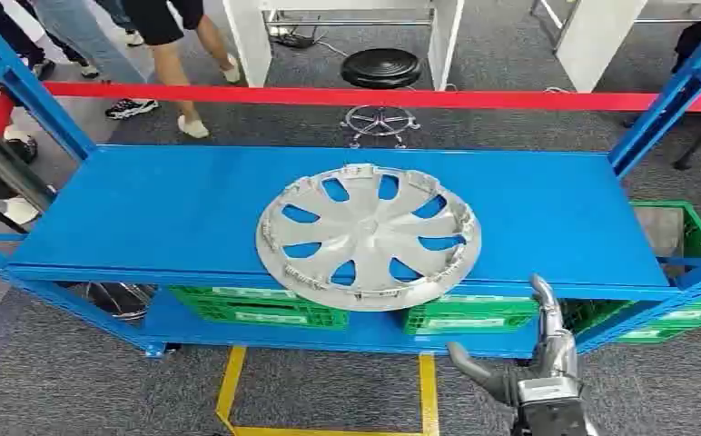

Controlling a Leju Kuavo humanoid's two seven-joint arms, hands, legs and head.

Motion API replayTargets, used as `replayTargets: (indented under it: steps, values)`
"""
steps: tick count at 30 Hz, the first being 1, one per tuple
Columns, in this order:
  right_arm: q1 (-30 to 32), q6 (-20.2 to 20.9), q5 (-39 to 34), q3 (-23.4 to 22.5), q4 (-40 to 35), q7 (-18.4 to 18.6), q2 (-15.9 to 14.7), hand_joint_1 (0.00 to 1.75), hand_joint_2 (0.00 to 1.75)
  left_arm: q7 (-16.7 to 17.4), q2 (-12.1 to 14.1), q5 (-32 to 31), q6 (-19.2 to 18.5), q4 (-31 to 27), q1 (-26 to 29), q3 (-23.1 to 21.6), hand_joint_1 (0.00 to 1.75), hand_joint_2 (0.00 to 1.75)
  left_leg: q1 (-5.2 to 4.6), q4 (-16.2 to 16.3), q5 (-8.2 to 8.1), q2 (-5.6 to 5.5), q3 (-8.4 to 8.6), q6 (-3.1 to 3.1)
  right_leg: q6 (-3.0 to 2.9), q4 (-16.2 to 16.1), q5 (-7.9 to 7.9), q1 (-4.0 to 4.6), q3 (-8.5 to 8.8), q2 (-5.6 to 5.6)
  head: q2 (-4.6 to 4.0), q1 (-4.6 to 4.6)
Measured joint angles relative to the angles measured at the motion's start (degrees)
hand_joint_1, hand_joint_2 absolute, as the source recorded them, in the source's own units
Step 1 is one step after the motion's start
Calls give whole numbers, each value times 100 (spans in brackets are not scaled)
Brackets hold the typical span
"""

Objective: Take the parts from the cabinet and place them on the table.

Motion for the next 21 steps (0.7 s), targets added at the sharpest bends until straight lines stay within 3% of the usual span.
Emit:
replayTargets:
  steps: [13, 21]
  values:
    - [-234, -297, 2131, 701, 118, 1362, -876, 0, 175, -96, 179, -511, 17, 481, -324, 124, 0, 175, 0, 0, 0, 0, 0, 0, 0, 0, 0, 0, 1, -2, 0, 4]
    - [-774, -183, 3508, 955, 661, 2150, -1051, 0, 175, -2, 286, -715, -88, 732, -556, 111, 0, 175, 0, 1, 1, 0, 1, 0, 1, 0, 1, 0, 1, -2, 0, 2]
